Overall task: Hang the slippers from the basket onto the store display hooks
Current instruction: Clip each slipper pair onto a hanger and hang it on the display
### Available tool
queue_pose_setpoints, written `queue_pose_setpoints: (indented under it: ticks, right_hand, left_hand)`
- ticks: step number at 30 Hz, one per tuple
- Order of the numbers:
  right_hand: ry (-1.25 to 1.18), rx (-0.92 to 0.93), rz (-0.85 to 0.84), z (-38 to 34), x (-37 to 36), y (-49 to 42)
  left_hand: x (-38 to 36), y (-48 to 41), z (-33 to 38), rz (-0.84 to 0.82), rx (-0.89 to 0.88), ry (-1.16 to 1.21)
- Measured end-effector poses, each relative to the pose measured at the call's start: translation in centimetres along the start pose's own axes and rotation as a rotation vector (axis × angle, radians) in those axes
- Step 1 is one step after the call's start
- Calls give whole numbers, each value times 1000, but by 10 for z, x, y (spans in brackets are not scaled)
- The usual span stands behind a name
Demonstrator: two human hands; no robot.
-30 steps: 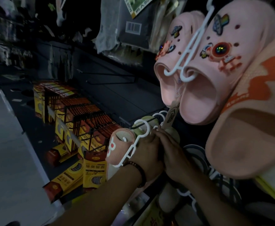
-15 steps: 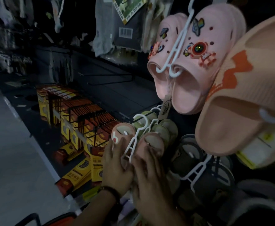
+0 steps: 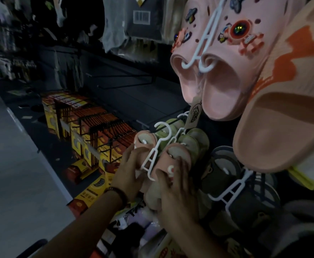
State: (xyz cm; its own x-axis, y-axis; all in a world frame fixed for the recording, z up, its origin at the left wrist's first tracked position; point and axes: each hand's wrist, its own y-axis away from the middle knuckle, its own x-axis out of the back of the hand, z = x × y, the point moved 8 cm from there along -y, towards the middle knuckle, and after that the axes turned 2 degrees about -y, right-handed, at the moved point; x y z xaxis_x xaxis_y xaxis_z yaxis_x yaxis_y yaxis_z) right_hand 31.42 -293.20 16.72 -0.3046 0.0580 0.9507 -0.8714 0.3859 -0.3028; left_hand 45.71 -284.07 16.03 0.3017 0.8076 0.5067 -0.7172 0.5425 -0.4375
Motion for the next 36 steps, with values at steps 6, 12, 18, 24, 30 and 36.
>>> queue_pose_setpoints:
  ticks: [6, 12, 18, 24, 30, 36]
  right_hand:
    - [65, 62, 96, 12, 7, -18]
    - [77, 64, 82, 10, 14, -20]
    - [47, 22, 75, 8, 17, -19]
    - [55, -5, 84, 11, 12, -10]
    - [86, -37, 126, 4, 14, -13]
    - [120, -85, 200, -1, 12, -21]
  left_hand:
    - [3, -18, -7, -41, -59, -171]
    - [10, -27, -11, -164, -130, -204]
    - [11, -29, -8, -220, -170, -245]
    - [13, -21, 1, -230, -163, -318]
    - [11, -19, 5, -180, -183, -389]
    - [16, -25, 13, -250, -282, -423]
